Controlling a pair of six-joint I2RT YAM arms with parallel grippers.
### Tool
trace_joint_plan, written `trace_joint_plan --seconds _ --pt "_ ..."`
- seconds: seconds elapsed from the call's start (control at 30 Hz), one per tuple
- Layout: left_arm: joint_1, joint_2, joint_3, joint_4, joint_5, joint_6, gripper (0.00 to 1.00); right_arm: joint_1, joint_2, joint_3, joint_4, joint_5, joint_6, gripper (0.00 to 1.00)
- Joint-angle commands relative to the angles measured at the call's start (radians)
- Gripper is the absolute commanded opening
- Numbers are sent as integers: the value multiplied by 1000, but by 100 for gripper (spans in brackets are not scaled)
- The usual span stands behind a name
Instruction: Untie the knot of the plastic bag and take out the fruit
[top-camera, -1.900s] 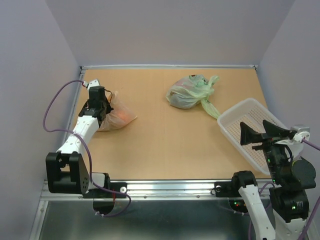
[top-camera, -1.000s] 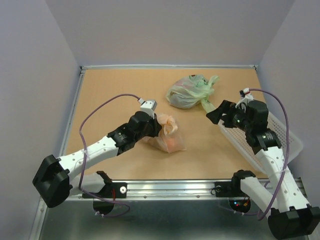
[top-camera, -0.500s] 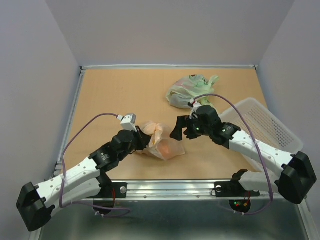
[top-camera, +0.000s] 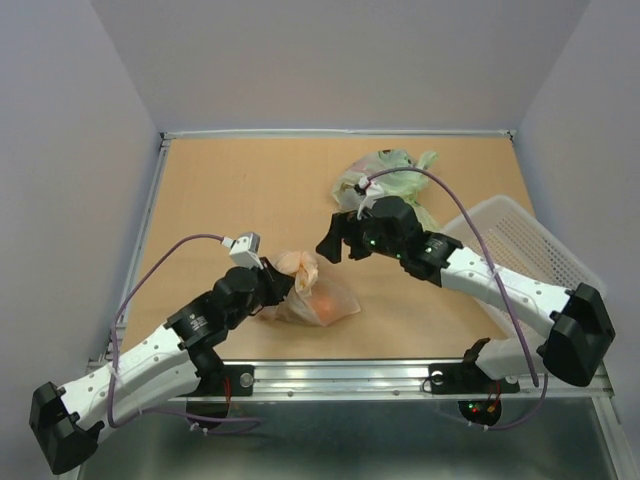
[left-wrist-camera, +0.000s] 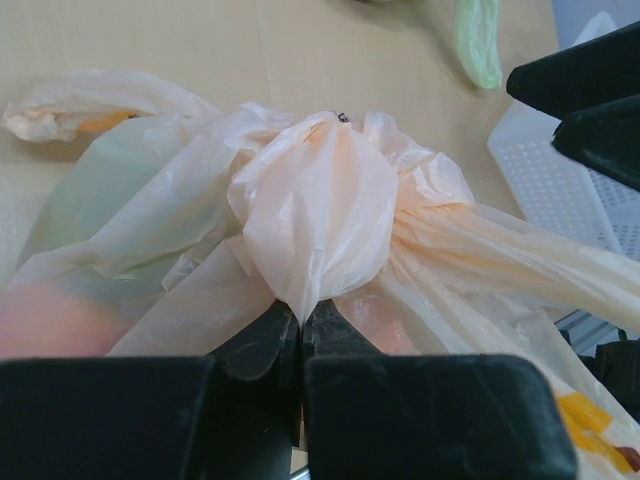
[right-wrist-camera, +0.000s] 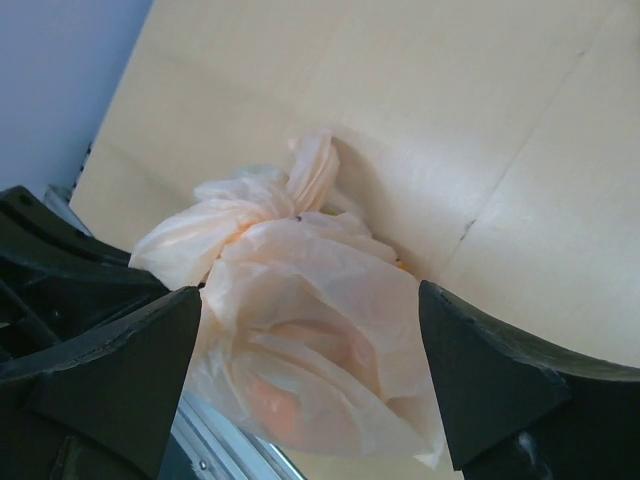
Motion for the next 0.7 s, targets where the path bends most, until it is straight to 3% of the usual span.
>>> trace_joint_plan --seconds 0.0,0.2,0.27,0.37,0.4,0.43,0.5,0.57,0.63,0.67 --pt "-5 19 -13 21 -10 3 11 67 64 35 93 21 3 93" --pt "-5 23 -3 4 -30 -9 11 159 143 -26 124 68 0 93" --pt "-5 12 -6 -16 -50 -22 11 187 141 -87 130 88 0 88" --pt "-5 0 -2 -48 -64 -38 12 213 121 -168 131 139 -6 67" --pt "-5 -3 4 -60 -60 -40 13 219 109 -188 162 162 -17 52" --pt "-5 -8 9 -66 -56 -40 15 228 103 -202 170 173 -21 45" --pt "-5 -28 20 -80 -51 -40 22 233 91 -230 176 192 -35 28" --pt "-5 -49 44 -106 -44 -37 31 239 80 -235 184 203 -53 4" --pt "-5 -57 76 -135 -37 -38 42 244 74 -229 184 212 -69 0" --pt "-5 -60 89 -145 -34 -38 52 248 74 -224 187 220 -76 0"
